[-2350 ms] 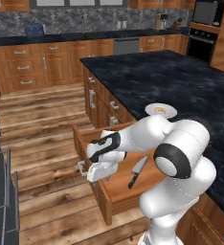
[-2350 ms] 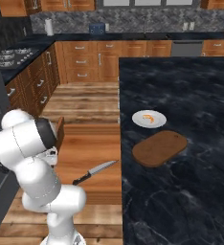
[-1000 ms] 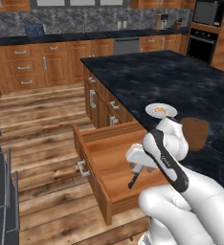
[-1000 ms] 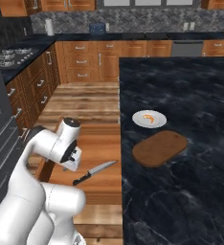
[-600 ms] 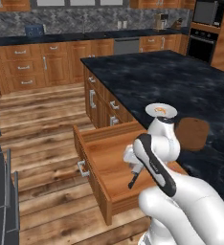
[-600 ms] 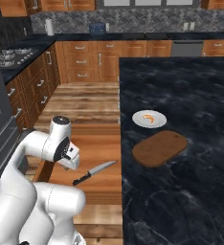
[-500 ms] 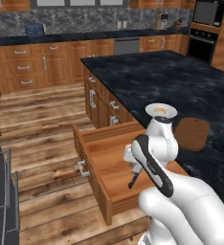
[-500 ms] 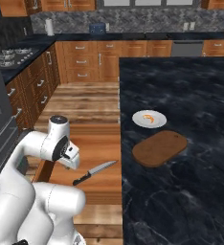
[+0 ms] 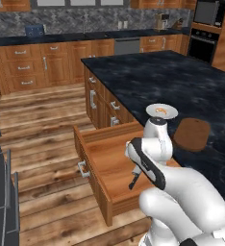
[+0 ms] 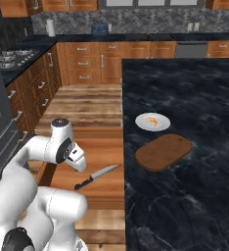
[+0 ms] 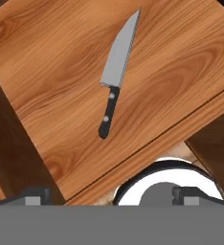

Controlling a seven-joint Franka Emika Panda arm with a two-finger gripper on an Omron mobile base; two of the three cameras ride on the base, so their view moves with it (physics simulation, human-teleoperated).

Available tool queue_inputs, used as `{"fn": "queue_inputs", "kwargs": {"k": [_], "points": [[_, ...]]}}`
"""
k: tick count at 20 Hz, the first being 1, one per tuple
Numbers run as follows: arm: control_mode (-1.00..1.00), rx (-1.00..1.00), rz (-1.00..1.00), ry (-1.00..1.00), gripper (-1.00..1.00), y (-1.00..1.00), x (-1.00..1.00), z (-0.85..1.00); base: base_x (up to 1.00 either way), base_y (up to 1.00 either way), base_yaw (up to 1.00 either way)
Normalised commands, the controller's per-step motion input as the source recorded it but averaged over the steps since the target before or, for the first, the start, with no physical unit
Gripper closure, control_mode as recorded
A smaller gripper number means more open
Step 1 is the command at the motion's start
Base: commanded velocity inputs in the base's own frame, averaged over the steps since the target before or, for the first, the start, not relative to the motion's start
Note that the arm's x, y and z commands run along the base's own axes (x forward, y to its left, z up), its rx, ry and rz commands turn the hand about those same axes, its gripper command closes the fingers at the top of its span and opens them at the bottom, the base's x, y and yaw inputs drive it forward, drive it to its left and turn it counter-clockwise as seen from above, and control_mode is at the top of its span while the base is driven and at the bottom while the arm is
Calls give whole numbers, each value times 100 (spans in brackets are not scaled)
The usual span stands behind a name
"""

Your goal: Pick up the knife from the drawer and place it on the cutting board. Then place the meat from the plate to the cutting board.

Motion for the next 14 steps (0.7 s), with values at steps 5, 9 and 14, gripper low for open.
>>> {"fn": "queue_inputs", "kwargs": {"k": [5,9,14], "points": [[-100,0,0,6,-100,-18,46,-21,0,0,0],[-100,-1,0,13,-100,0,51,-29,0,0,0],[-100,-3,0,14,-100,0,60,-29,0,0,0]]}}
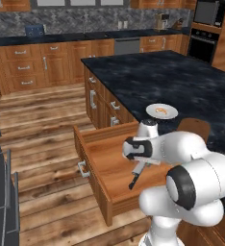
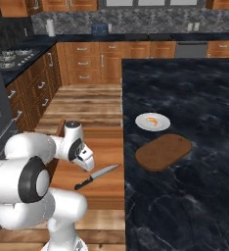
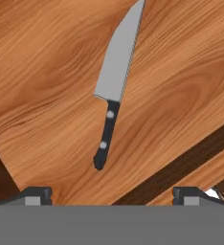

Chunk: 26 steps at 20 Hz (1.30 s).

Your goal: Pick up the knife from the drawer and place it on the cutting board. Then place the meat from the plate to the cutting board.

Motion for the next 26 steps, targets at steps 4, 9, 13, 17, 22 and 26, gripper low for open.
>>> {"fn": "queue_inputs", "kwargs": {"k": [4,9,13,17,22,26], "points": [[-100,-4,0,19,-100,0,44,-39,0,0,0],[-100,-5,0,18,-100,0,8,-53,0,0,0],[-100,0,0,1,-100,0,1,-39,0,0,0],[-100,4,0,-1,-100,-1,0,-46,0,0,0],[-100,8,0,-16,-100,-8,-1,-39,0,0,0],[-100,1,0,-1,-100,0,0,-4,0,0,0]]}}
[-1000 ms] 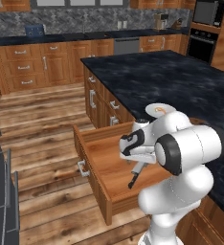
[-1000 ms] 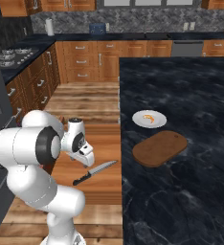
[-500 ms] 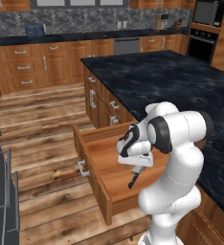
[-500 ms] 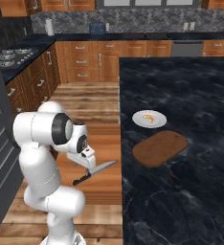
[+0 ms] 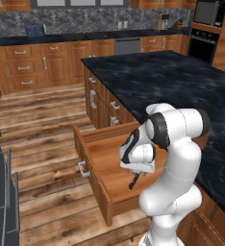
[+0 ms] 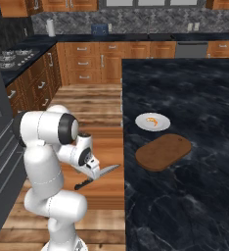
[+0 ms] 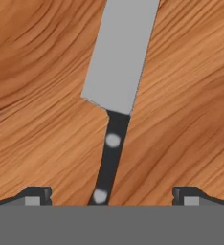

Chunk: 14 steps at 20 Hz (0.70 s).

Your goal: Pick up the knife from the drawer and place it on the cutting board. Then place the meat from the plate to the cutting board.

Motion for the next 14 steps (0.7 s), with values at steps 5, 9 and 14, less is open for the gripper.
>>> {"fn": "queue_inputs", "kwargs": {"k": [5,9,14], "points": [[-100,0,0,0,-100,0,1,-18,0,0,0],[-100,0,0,0,-100,0,0,-32,0,0,0],[-100,0,0,0,-100,0,0,-27,0,0,0]]}}
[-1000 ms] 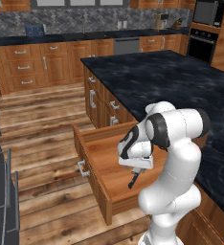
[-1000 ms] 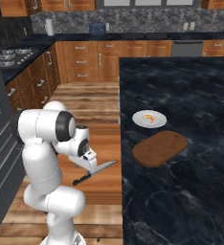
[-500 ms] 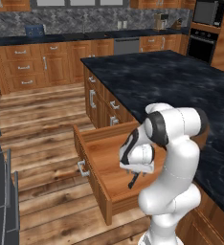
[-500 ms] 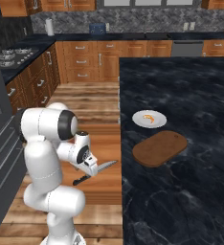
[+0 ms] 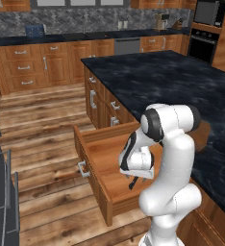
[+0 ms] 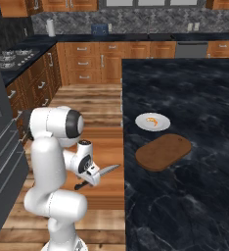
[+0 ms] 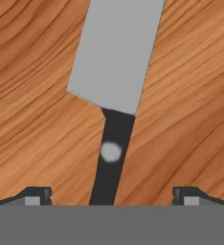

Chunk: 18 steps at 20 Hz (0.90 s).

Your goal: Pick up the knife from the drawer and place it on the cutting board. Then place the meat from the plate to the cutting board.

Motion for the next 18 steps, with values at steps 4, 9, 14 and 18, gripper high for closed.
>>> {"fn": "queue_inputs", "kwargs": {"k": [4,9,14,18], "points": [[-100,0,0,-2,-100,0,0,-26,0,0,0],[-100,0,0,-5,-100,0,1,-18,0,0,0],[-100,0,0,-5,-100,0,0,-18,0,0,0],[-100,0,0,-1,-100,0,0,-20,0,0,0]]}}
